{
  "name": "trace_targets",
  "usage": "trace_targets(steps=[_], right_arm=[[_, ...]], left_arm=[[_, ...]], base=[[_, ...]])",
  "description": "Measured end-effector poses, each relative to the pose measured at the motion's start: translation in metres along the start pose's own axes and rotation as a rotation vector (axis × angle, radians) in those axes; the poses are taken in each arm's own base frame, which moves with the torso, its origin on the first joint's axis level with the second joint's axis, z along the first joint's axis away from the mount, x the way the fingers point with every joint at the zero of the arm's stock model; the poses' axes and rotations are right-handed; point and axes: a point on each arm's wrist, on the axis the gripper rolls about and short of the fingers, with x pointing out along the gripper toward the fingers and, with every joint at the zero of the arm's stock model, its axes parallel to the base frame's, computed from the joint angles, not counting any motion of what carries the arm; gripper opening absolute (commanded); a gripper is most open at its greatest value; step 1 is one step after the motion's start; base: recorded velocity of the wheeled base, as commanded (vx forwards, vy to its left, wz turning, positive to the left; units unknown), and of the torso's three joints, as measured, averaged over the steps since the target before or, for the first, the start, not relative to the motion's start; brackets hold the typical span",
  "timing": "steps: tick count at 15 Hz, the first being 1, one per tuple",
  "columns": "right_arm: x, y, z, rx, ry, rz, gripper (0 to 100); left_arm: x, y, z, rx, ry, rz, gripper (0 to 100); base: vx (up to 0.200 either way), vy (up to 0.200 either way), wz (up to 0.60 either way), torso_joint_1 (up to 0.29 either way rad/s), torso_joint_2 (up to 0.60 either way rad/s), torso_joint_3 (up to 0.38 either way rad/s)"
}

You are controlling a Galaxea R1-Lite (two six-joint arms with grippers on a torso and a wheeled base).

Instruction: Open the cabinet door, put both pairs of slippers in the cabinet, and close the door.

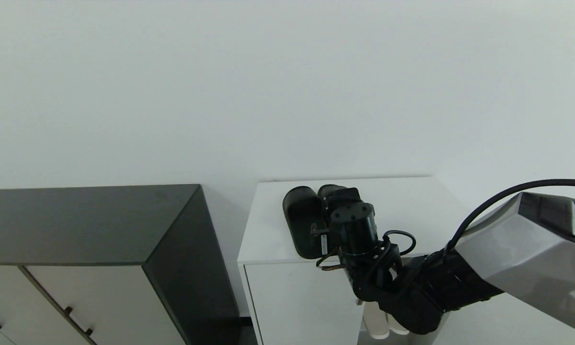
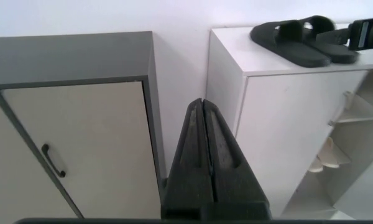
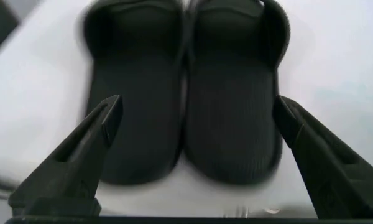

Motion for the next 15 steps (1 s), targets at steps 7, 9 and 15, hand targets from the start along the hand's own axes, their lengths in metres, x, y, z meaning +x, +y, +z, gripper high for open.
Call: trace_targets(steps=[7, 9, 15], right_arm=[[0.004, 0.004, -0.009, 0.018, 0.029, 0.070, 100], [0.008, 0.004, -0.012, 0.020, 0.034, 0.079, 100], [0.040, 0.008, -0.012, 0.041, 0.004, 0.052, 100]], left_arm=[[0.000, 0.000, 0.000, -0.001, 0.000, 0.001, 0], [0.000, 0.000, 0.000, -0.001, 0.000, 0.001, 0], [0.000, 0.000, 0.000, -0.003, 0.000, 0.001, 0]], base=[[0.057, 0.000, 0.00, 0.001, 0.00, 0.001], [0.000, 0.000, 0.00, 0.000, 0.00, 0.000], [0.000, 0.000, 0.00, 0.000, 0.00, 0.000]])
